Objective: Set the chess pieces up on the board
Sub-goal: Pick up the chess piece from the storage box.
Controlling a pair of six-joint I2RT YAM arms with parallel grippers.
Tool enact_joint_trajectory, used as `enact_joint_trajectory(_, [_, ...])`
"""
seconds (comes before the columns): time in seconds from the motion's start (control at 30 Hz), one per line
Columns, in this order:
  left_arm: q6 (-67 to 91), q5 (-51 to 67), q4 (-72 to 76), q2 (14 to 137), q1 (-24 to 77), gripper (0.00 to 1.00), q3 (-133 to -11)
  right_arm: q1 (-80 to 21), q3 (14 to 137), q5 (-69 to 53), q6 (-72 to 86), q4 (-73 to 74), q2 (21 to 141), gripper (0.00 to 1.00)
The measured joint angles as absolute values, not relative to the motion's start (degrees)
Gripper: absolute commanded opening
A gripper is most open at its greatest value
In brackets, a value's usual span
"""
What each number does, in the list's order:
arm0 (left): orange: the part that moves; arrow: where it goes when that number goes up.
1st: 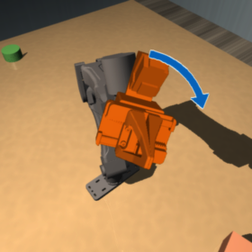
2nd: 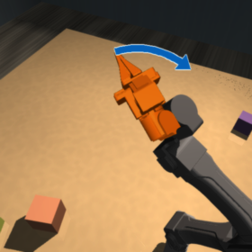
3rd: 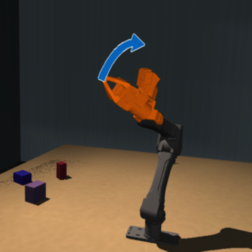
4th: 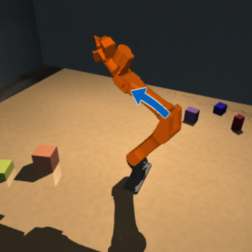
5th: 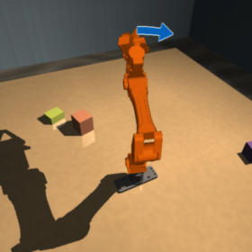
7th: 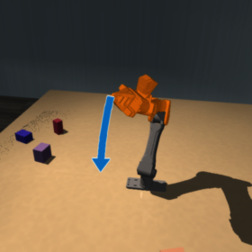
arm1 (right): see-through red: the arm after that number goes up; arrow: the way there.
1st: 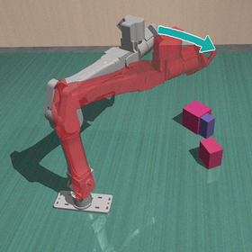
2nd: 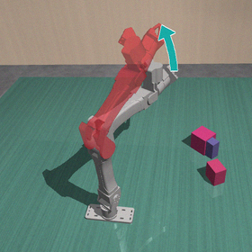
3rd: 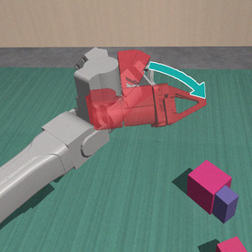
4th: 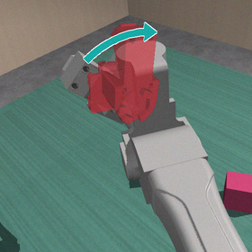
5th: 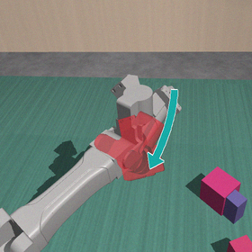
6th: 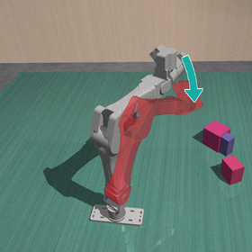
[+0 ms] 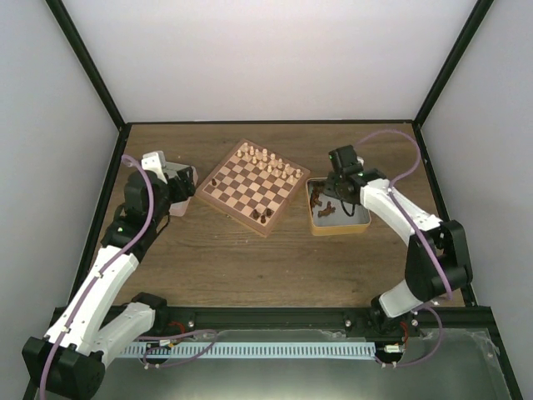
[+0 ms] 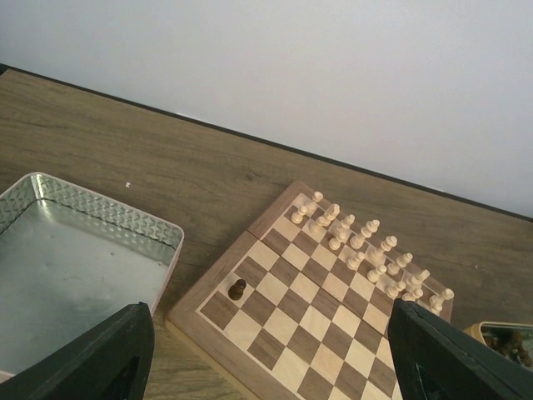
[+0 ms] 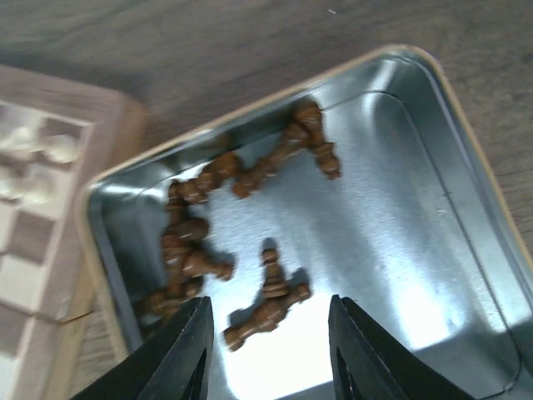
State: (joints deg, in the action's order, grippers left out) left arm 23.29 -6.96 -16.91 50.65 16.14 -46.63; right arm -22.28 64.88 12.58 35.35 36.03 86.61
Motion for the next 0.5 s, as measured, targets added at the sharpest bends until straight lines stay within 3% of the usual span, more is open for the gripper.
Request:
enact_joint_trajectory(0.17, [23.22, -6.74, -16.45, 50.78, 16.14, 0.79, -46.46, -16.78, 62.76, 8.47, 33.17, 33.28, 91.05, 0.38])
enact_joint_trajectory(0.5, [22.85, -5.89, -16.08, 51.09, 16.10, 0.78, -46.22, -16.64, 62.98, 3.66, 27.46, 32.10, 100.68, 0.33])
